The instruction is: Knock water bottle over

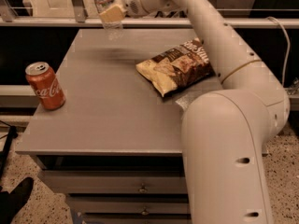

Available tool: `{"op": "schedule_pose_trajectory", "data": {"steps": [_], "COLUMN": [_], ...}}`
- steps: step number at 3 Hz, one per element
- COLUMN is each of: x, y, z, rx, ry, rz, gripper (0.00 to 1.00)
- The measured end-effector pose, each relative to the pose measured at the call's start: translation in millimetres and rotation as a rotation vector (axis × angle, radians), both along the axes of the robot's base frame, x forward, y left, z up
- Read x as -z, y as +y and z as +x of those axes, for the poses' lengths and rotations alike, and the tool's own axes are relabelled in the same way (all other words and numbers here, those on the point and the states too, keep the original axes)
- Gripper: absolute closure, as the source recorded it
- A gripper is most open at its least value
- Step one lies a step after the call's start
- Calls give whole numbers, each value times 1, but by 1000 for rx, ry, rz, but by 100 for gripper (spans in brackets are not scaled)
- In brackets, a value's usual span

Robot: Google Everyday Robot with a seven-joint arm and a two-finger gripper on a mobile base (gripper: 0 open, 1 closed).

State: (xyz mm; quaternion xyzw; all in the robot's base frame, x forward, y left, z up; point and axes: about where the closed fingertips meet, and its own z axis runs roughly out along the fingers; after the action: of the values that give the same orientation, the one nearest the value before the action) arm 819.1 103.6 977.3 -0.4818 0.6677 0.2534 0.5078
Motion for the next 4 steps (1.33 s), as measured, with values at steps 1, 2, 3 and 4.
{"op": "schedule_pose_trajectory", "data": {"steps": [1,2,3,4], "x": [7,26,46,63], "y": [-13,-18,-23,-12], "z": [-26,-58,-85,-107], "rx": [-80,-185,-290,-412], "ry": [2,19,36,17], "rz": [-177,-390,-590,-743], "gripper": [100,100,100,100]}}
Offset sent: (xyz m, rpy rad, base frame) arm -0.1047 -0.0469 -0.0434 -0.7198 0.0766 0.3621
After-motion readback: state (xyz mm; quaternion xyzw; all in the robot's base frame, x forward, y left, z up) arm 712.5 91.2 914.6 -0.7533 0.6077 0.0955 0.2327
